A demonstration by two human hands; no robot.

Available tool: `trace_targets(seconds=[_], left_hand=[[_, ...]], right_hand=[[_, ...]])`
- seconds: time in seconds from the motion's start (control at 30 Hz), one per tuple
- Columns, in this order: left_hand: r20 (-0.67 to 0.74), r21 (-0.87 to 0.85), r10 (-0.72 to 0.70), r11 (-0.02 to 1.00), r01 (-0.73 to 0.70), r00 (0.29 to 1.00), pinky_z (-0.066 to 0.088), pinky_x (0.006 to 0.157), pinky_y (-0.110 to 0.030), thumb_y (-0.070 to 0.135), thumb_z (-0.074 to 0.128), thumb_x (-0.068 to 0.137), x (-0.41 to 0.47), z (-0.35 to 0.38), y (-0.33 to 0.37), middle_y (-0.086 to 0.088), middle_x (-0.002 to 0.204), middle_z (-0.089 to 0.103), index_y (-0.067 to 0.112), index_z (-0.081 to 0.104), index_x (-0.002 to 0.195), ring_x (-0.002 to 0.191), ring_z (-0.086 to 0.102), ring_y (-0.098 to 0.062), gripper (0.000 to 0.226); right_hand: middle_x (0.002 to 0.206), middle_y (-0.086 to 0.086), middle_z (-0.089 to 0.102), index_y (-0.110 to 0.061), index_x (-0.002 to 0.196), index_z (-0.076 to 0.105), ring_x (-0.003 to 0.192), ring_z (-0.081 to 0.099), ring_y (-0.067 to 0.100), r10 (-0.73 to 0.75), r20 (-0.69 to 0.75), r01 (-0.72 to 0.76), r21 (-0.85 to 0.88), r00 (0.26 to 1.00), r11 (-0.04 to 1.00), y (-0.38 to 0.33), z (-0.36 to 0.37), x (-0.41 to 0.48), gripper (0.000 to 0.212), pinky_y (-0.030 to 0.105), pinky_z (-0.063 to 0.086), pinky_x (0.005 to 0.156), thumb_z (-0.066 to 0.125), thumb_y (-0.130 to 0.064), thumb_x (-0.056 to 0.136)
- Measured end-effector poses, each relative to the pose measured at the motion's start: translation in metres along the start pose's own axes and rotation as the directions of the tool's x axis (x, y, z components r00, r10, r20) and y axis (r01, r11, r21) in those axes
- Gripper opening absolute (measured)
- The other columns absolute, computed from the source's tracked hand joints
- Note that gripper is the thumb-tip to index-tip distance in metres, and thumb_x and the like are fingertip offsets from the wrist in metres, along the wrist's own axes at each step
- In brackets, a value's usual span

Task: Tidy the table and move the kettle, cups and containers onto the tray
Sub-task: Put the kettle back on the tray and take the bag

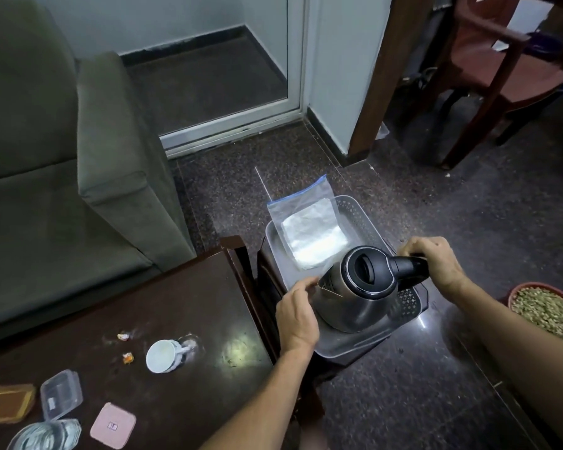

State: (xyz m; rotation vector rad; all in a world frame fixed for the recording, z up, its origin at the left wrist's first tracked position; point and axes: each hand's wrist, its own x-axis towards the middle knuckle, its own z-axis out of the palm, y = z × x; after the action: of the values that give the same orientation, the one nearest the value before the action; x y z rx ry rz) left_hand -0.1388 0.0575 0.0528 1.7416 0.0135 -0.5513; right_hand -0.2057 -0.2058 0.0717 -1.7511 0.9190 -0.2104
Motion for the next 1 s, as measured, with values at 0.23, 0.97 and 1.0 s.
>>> trace_targets(seconds=[0.23,0.97,1.0], left_hand=[[-0.141,-0.010,-0.035,0.999,0.034,0.989,0.057,0.095,-0.043,0.033,0.038,0.086,0.040,-0.024,0.018,0.018,0.093,0.077,0.036,0.074,0.086,0.096,0.071,-0.002,0.036],[-0.189,0.071,-0.018,0.997,0.032,0.982,0.053,0.084,-0.027,0.029,0.053,0.096,0.102,-0.046,0.016,0.016,0.100,0.074,0.031,0.075,0.108,0.093,0.067,-0.008,0.025],[-0.194,0.072,-0.018,0.997,0.032,0.981,0.053,0.083,-0.027,0.028,0.053,0.097,0.102,-0.046,0.016,0.016,0.099,0.074,0.030,0.075,0.108,0.093,0.067,-0.008,0.025]], right_hand=[[0.087,-0.003,0.074,-0.026,0.081,0.073,0.083,0.065,0.018,-0.241,0.081,0.252,-0.420,0.967,0.872,-0.077,0.047,0.061,0.019,0.033,0.048,0.078,0.065,-0.009,0.087],[0.128,0.006,0.067,-0.025,0.131,0.063,0.135,0.047,0.029,-0.137,0.433,0.438,-0.899,0.891,0.008,-0.124,0.201,0.112,0.037,0.061,-0.002,0.126,0.057,-0.014,0.097],[0.126,0.006,0.068,-0.024,0.128,0.066,0.134,0.048,0.029,-0.152,0.439,0.444,-0.896,0.885,-0.002,-0.124,0.201,0.111,0.033,0.060,-0.001,0.126,0.058,-0.015,0.097]])
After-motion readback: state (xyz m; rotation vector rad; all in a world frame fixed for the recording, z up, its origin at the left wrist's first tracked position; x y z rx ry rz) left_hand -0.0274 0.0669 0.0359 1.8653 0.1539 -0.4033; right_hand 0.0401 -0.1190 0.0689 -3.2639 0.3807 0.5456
